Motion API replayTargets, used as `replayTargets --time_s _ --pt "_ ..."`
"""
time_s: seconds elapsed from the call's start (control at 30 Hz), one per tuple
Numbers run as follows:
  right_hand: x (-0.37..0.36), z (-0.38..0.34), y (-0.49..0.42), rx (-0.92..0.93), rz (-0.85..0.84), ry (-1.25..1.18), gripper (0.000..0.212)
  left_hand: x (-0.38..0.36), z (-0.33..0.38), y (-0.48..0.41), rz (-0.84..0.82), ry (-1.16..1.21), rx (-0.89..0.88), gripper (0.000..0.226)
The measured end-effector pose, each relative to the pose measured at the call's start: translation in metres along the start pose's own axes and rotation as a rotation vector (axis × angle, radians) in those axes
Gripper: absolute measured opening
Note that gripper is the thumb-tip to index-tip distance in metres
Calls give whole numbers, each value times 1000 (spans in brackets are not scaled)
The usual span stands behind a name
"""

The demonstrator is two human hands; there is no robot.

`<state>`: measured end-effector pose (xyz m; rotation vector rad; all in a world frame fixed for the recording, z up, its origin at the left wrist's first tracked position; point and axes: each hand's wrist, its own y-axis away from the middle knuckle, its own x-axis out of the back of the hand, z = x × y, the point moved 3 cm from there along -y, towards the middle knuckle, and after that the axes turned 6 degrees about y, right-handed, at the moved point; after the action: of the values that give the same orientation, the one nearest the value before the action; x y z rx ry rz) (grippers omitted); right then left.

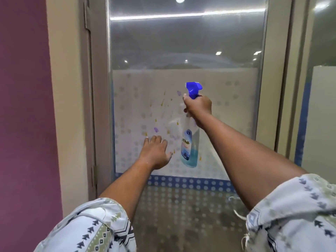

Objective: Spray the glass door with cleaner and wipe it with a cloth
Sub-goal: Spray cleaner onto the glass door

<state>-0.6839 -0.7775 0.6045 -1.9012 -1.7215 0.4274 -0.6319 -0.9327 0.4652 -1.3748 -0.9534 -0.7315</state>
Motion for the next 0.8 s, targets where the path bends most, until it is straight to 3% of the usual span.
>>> replayTargets --time_s 0.27,0.37,0.5,0.7,0.8 --pt "44 40 -28 -91 311 186 32 -11 -17 -10 -31 2 -28 65" --pt "67 65 -26 -145 351 204 26 -21 -15 -9 -52 11 -32 65" --pt "69 95 -12 -178 244 162 25 -34 -9 -6 -74 20 -37 65" --pt "17 114 25 -121 -74 164 27 -48 4 3 -114 34 -33 65" --pt "-2 119 47 -96 -108 236 33 -52 14 7 -122 47 -27 64"
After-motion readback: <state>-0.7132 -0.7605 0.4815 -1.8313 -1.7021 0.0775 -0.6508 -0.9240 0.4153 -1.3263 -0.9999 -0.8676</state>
